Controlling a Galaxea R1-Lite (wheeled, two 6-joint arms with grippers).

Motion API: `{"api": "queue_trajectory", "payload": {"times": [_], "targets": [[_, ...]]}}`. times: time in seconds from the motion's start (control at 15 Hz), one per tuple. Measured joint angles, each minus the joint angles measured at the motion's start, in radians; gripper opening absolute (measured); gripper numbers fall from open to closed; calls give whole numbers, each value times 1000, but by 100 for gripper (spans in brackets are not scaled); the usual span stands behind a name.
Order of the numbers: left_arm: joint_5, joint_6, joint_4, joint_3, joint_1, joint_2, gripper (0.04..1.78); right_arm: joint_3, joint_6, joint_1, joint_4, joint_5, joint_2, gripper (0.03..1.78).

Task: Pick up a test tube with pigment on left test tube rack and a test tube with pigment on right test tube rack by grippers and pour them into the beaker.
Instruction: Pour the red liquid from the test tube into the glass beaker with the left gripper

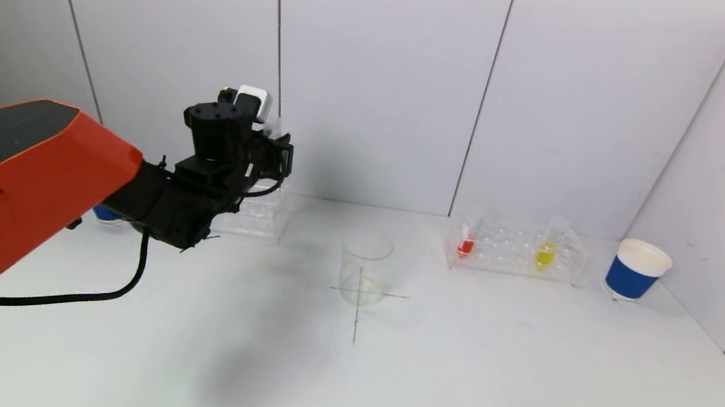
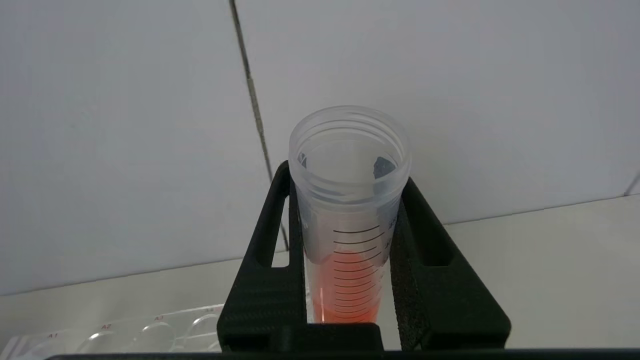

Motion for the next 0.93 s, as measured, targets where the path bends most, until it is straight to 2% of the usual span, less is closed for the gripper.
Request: {"api": "queue_trajectory", "payload": {"times": [0.27, 0.4, 0.93], "targets": [[-9, 1, 174, -98, -49, -74, 48, 0, 0, 0, 0, 0, 0, 177], [-47, 1, 276, -166, -72, -99, 48, 0, 0, 0, 0, 0, 0, 177], [-512, 41, 534, -334, -89, -145, 48, 0, 0, 0, 0, 0, 0, 177]]}}
